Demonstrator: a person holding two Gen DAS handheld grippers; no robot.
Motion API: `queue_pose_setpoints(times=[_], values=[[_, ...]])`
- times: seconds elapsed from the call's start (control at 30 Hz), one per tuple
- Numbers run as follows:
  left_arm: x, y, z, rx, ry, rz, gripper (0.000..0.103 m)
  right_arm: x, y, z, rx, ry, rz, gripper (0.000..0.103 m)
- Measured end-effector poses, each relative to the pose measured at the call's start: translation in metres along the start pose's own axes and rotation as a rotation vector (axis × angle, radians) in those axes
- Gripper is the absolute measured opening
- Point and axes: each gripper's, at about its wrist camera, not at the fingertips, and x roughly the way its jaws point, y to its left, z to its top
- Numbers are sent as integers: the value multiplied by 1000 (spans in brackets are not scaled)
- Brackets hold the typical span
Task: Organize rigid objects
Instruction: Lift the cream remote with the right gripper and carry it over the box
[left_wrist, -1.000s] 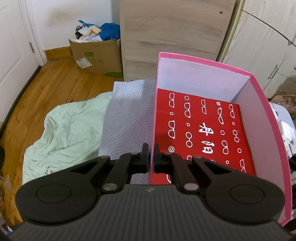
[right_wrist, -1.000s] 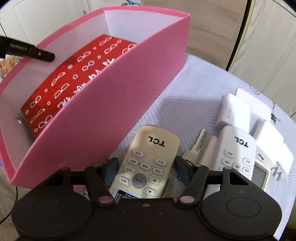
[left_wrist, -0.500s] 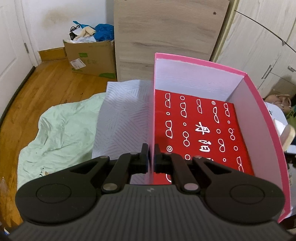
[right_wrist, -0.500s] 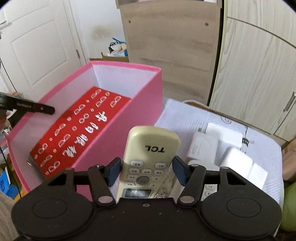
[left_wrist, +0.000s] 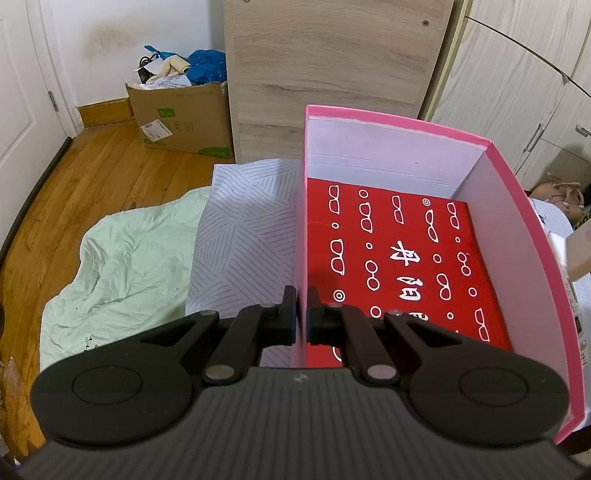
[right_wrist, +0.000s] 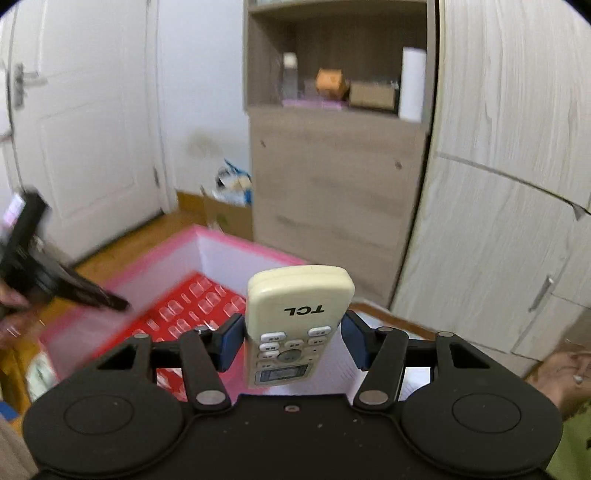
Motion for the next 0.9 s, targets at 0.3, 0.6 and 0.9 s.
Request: queue_pose_setpoints(times=[0.3,0.6,0.9], values=[[-3,3,0,-12,7,-18,4,71,41,30,195,326,260,63],[-3,3,-4,3,0,-26,5,207,53,24,430,540,312,63],[-3,0,-5,42,-15,-27,5,253,46,-3,617,630,267,62]])
